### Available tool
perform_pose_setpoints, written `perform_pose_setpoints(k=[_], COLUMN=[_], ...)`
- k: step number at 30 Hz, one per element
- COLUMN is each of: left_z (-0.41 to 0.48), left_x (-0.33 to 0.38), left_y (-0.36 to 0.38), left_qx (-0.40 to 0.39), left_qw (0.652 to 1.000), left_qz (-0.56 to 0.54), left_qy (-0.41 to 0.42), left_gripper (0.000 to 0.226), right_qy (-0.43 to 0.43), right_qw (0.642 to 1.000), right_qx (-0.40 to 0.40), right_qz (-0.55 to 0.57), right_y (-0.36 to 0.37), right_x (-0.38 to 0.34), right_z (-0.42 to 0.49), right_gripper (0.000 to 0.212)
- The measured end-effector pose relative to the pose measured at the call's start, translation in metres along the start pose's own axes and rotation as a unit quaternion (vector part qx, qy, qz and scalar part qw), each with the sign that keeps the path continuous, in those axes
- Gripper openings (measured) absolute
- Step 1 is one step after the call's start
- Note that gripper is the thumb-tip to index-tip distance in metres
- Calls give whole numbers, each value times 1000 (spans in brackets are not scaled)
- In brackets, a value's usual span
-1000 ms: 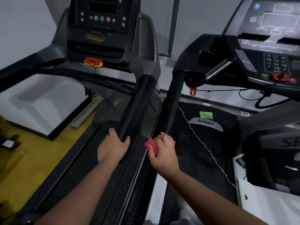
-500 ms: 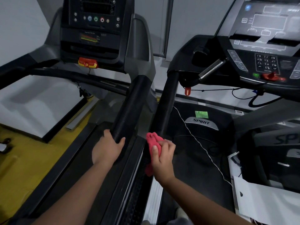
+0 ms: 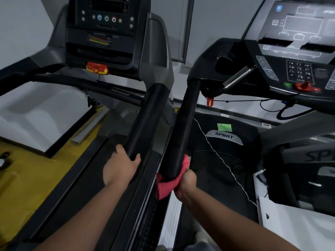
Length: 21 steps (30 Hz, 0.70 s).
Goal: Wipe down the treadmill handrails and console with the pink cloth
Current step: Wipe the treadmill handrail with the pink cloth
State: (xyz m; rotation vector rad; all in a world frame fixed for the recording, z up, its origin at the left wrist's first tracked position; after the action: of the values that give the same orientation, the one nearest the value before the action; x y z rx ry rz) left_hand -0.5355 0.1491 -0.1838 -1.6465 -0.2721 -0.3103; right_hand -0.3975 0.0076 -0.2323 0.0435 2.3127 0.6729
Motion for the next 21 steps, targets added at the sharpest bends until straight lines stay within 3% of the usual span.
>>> perform_pose_setpoints(k=[5,10,14,17,21], left_z=[-3,-1,1,1,2], left_x=[2,7,8,8,7], left_y=[-3,-5,-5,-4,-3], left_qx=[1,-5,-2,1,0], left_qw=[1000,998,998,998,998], left_qz=[20,62,66,67,58], left_qy=[-2,0,-7,-8,-5], left_gripper=[59,61,58,59,59], right_qy=[138,219,298,267,159], right_qw=[989,974,950,957,974], right_qx=[-32,-56,-66,-111,-119], right_qz=[-31,21,64,16,-111], right_y=[0,7,6,5,-1], right_x=[12,21,37,33,23], right_z=[18,24,21,24,44], right_gripper=[46,43,59,46,54])
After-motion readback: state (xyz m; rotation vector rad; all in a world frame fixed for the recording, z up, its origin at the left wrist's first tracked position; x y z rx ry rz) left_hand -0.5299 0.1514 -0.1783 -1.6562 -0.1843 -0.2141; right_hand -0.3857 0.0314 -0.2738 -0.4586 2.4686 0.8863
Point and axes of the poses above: each hand's wrist, its own z-axis towards the middle knuckle, its own y-axis out of the palm, x = y × z, the point moved 5 cm from there along z, towards the middle knuckle, and after that the axes turned 13 degrees about -y, right-handed, at the moved point
